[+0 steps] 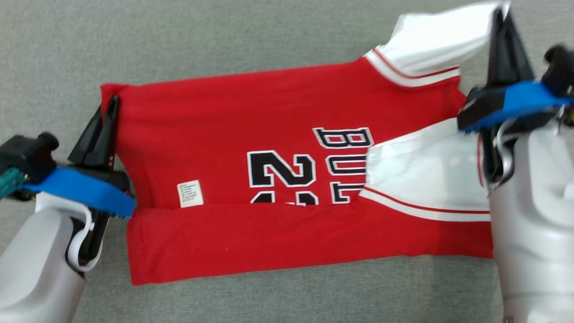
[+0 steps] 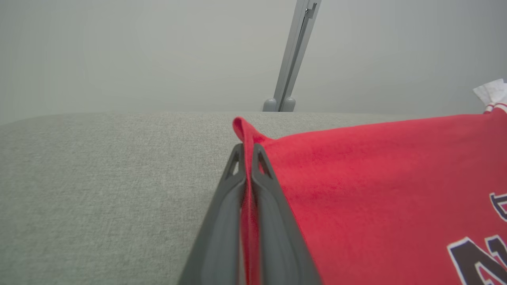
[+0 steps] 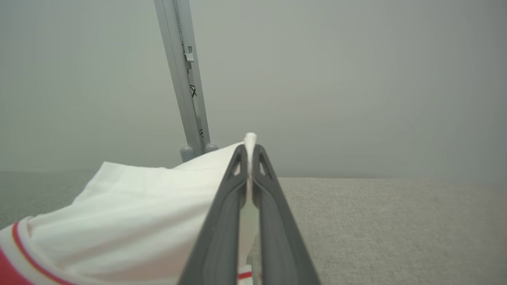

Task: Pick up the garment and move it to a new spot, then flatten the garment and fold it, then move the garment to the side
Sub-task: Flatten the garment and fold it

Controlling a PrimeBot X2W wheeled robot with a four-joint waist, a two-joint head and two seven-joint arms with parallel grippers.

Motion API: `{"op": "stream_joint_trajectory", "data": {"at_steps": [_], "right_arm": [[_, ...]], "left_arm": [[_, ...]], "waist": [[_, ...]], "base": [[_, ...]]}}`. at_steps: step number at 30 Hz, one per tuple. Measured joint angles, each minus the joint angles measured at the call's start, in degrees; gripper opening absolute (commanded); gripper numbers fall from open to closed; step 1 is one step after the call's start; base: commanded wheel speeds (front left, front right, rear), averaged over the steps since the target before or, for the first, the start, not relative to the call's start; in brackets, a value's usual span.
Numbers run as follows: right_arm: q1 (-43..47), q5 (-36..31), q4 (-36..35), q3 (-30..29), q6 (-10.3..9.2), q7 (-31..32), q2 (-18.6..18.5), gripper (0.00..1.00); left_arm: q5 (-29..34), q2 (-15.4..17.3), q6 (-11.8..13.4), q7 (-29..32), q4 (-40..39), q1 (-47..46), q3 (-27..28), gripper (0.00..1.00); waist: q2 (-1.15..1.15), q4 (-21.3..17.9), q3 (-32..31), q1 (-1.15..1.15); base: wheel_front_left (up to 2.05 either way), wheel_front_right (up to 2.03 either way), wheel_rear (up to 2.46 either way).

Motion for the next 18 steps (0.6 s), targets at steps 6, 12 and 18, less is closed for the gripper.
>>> {"op": "stream_joint_trajectory", "data": {"at_steps": [6,12,18], "right_arm": [[15.07,9.92,-6.02,6.12,0.00,-0.93,0.03,0.00],[27.56,17.11,-9.79,10.66,-0.01,-1.04,0.01,0.00],[32.45,19.64,-7.26,11.20,-0.01,-1.04,0.01,0.00]], "left_arm": [[3.20,0.09,0.00,0.01,1.02,7.73,4.31,0.00],[5.49,-1.40,0.00,0.00,2.54,14.65,6.53,0.00],[6.88,-3.96,0.00,0.00,4.47,19.76,6.88,0.00]], "waist": [[-0.01,-3.39,-4.24,-0.01],[-0.01,-5.07,-7.99,-0.01],[-0.02,-5.58,-10.53,-0.01]], "base": [[0.00,0.00,0.00],[0.00,0.00,0.00],[0.00,0.00,0.00]]}}
